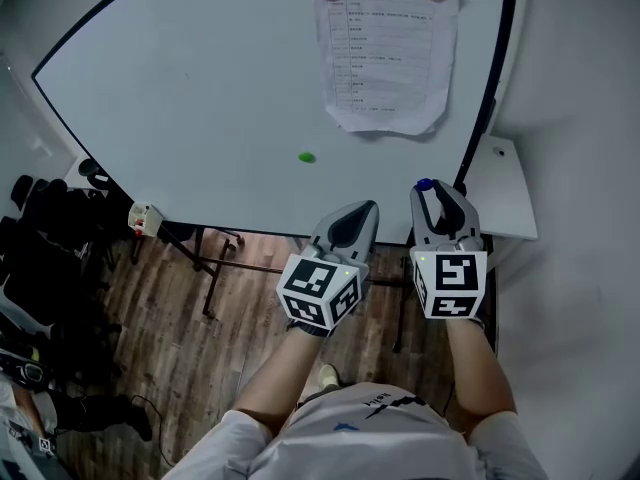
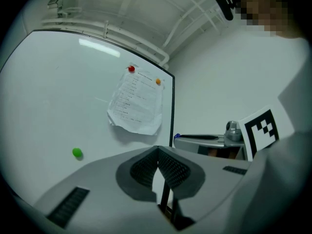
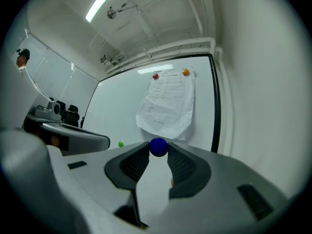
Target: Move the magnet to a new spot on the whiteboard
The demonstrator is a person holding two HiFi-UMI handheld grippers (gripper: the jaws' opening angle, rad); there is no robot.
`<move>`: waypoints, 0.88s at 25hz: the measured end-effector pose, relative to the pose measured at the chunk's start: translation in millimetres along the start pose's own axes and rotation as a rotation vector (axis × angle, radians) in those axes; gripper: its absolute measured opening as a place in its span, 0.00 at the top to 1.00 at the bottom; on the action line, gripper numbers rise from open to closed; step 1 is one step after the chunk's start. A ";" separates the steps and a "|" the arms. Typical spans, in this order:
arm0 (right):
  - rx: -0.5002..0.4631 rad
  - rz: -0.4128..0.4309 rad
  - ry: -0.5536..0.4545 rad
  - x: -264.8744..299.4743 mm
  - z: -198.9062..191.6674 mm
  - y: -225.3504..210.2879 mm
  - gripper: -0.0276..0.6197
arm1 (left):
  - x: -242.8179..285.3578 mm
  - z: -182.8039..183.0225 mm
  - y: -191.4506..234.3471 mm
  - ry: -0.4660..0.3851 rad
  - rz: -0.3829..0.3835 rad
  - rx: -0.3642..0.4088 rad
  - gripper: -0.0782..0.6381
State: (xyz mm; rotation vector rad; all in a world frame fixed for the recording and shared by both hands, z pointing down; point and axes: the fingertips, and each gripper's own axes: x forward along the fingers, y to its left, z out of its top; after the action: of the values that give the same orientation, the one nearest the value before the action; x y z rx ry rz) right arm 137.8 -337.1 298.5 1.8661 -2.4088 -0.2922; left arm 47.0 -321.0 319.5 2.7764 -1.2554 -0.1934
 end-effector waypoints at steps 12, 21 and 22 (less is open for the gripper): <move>-0.022 -0.022 -0.030 25.0 24.6 -16.8 0.76 | 15.0 18.5 10.2 -0.033 -0.019 0.010 0.88; -0.043 -0.045 -0.027 53.9 35.1 -30.2 0.76 | 32.0 27.2 16.4 -0.042 -0.048 0.028 0.88; -0.045 -0.049 -0.026 57.6 35.8 -32.6 0.76 | 33.8 26.3 17.2 -0.040 -0.050 0.028 0.88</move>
State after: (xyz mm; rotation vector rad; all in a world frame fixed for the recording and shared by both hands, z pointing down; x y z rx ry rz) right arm 147.7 -396.9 254.0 1.9158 -2.3547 -0.3735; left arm 52.4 -358.5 293.1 2.8435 -1.2075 -0.2383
